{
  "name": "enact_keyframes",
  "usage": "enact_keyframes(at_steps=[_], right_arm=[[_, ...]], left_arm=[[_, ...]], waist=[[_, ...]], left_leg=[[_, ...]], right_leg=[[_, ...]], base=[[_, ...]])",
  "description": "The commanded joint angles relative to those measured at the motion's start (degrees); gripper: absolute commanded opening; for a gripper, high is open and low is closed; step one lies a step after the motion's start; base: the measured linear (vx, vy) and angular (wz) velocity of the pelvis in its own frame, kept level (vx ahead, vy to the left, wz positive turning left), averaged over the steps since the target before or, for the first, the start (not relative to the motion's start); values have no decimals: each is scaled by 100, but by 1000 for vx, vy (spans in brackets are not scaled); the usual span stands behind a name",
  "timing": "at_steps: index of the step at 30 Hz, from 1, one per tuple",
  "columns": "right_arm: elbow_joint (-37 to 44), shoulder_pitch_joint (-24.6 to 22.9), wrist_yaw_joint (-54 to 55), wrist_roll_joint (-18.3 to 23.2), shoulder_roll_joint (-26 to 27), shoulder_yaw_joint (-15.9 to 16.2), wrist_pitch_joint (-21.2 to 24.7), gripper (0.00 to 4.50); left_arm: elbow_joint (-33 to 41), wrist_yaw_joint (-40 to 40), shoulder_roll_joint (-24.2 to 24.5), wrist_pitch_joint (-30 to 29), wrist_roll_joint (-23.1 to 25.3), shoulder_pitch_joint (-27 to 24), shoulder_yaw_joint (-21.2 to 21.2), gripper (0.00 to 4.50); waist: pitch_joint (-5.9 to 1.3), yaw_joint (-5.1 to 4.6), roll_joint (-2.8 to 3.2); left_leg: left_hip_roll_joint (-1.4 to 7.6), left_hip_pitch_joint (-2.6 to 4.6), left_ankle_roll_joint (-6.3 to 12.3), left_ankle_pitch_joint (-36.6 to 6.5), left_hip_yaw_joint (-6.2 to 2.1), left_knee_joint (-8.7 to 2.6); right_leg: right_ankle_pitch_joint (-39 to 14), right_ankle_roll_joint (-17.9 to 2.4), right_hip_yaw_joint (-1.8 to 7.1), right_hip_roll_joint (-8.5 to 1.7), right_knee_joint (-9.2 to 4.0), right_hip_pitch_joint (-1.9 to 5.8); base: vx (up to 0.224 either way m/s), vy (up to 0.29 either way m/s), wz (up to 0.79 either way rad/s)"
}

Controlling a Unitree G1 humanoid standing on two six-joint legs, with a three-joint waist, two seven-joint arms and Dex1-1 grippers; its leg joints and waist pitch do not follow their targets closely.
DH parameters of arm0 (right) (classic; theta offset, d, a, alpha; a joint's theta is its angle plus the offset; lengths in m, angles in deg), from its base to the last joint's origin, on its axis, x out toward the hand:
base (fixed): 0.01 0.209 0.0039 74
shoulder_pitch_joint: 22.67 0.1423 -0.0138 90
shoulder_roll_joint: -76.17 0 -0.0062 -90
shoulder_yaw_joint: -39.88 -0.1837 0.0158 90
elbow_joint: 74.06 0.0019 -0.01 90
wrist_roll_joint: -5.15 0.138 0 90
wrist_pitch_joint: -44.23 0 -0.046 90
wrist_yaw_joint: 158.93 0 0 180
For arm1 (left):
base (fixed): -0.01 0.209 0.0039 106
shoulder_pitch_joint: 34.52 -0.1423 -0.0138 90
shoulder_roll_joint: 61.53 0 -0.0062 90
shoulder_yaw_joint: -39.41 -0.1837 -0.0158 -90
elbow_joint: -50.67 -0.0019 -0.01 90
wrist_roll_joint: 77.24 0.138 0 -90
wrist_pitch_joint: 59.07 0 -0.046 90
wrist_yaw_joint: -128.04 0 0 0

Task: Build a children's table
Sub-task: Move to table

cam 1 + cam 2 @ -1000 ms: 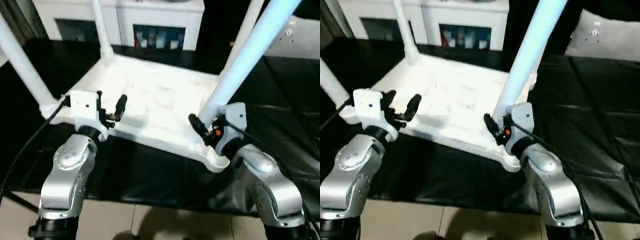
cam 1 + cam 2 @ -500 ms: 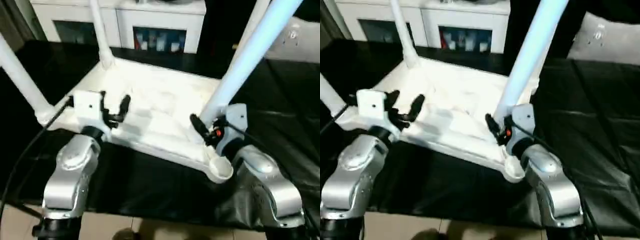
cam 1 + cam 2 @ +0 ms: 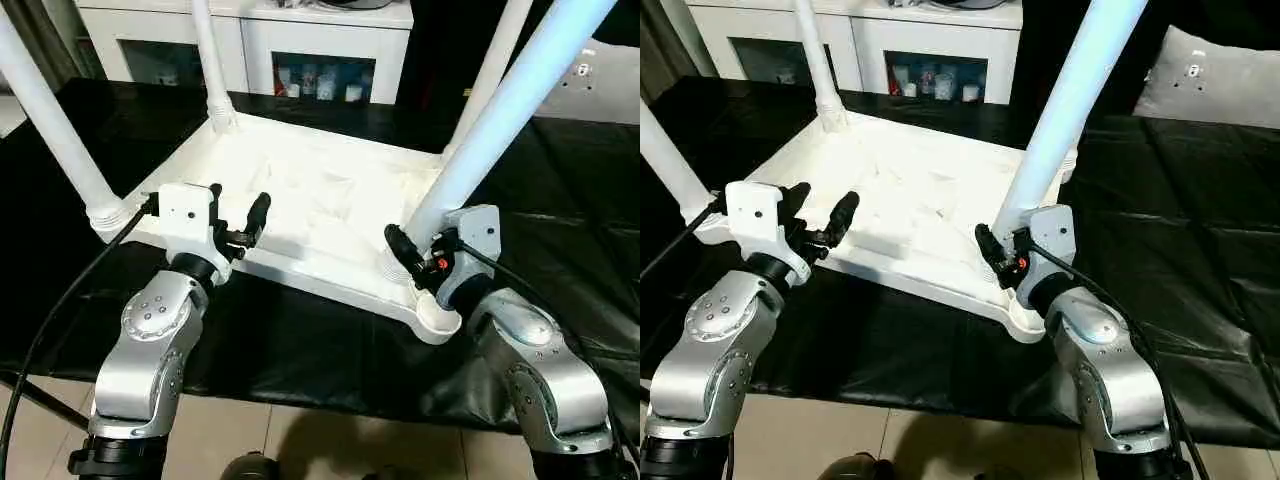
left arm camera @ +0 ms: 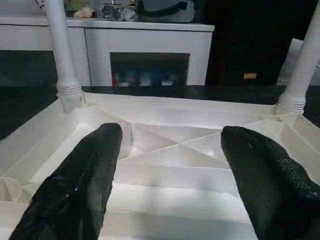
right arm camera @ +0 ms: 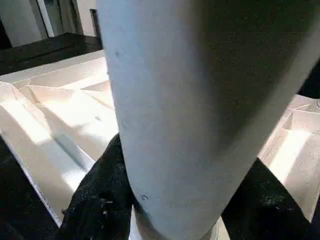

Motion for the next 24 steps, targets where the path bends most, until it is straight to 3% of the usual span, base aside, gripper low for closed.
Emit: enact_keyframes(at_steps=[1,6,8,11,16,24], right_arm=[[-38,24,-56,16,-28,-49,-53,188],[-40,27,-63,7,-39,-40,-55,188],[-42,21,-69,3,-43,-35,-65,188],[-40,12,-82,-8,-54,-25,-79,188],[-12,-4,-97,-27,-60,-10,-73,188],[66,19,-83,-25,-58,5,4,188]], left_arm=[[49,-25,17,40,57,-22,-48,361],[48,-34,14,52,67,-36,-62,361],[50,-39,16,59,72,-46,-67,361],[56,-44,16,67,85,-62,-75,361],[44,-57,21,89,109,-86,-96,361],[-17,-75,-8,88,121,-84,-107,361]], waist=[[-257,-5,-2],[-306,12,-10],[-360,20,-5],[-388,18,-15],[-371,26,-15],[-349,22,-25]], left_leg=[[561,117,-267,-1877,-254,-632],[561,81,-72,-1275,-223,-604],[564,68,96,-734,-208,-564],[558,49,347,-280,-190,-529],[581,66,453,-407,-174,-547],[588,75,305,-676,-166,-577]], right_leg=[[-1604,-946,349,-586,-576,101],[-807,-1056,350,-582,-525,130],[29,-1190,329,-572,-456,161],[753,-1331,291,-565,-393,191],[527,-1429,290,-575,-425,193],[74,-1378,311,-580,-462,180]], base=[[0,0,0],[0,0,0],[0,0,0],[0,0,0],[0,0,0],[0,0,0]])
